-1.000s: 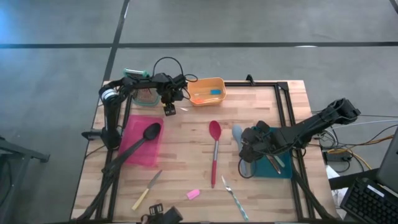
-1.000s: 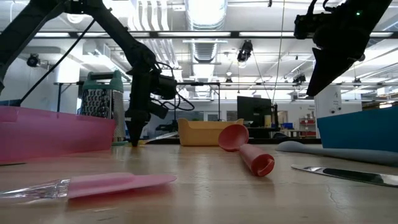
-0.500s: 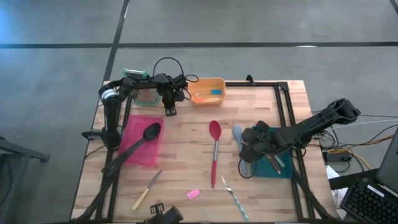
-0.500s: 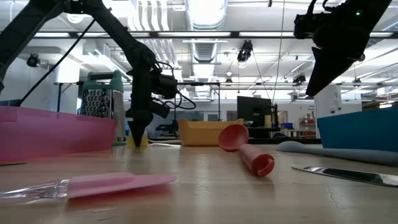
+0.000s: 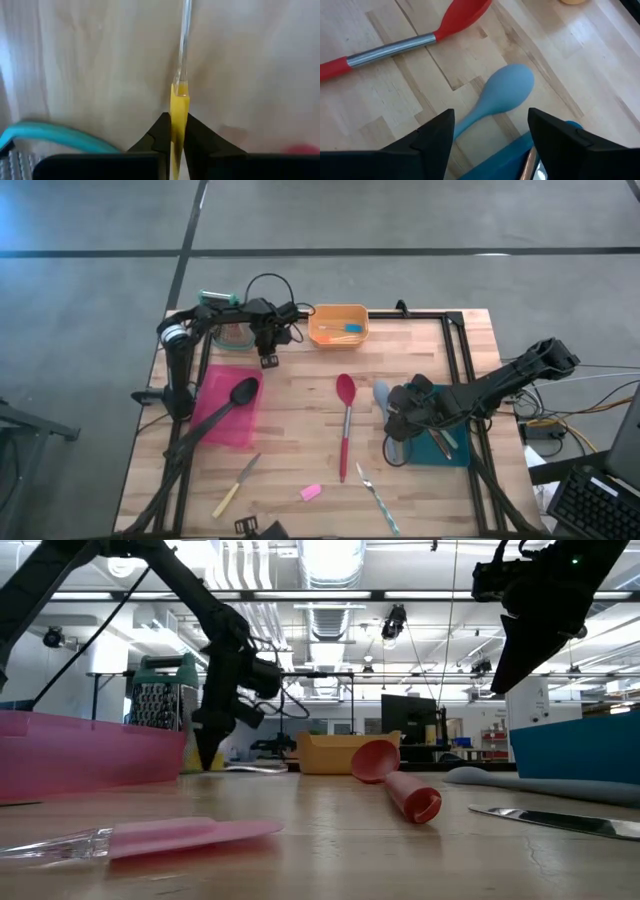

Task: Pick & Place Kitchen Items
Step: Put the yellow spatula into the yellow bin

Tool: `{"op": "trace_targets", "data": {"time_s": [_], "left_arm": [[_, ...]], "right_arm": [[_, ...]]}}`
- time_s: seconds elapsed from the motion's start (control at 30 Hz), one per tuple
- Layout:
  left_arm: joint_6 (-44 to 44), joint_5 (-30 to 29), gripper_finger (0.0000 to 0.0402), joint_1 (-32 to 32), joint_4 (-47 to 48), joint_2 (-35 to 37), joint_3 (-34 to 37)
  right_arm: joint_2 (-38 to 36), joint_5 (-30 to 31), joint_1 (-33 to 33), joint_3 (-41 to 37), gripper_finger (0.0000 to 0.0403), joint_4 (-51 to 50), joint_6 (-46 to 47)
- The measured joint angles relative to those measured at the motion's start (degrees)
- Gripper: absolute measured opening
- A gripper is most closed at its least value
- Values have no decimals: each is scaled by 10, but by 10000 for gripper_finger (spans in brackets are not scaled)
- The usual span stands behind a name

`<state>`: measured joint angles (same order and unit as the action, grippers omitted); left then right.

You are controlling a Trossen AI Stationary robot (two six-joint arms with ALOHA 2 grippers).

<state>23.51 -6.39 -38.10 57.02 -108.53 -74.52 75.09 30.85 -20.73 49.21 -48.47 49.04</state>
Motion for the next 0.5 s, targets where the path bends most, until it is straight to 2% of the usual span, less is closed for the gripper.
{"op": "trace_targets", "data": {"time_s": [0.1, 0.3, 0.5], "left_arm": [[-7, -2, 28, 7, 32, 16, 0], [-27, -2, 28, 12, 38, 65, 0], [-44, 5, 28, 13, 36, 133, -9]], "right_arm": [[0, 0, 0, 0, 236, 0, 0], [0, 0, 0, 0, 225, 0, 0], [0, 0, 0, 0, 231, 0, 0]]}}
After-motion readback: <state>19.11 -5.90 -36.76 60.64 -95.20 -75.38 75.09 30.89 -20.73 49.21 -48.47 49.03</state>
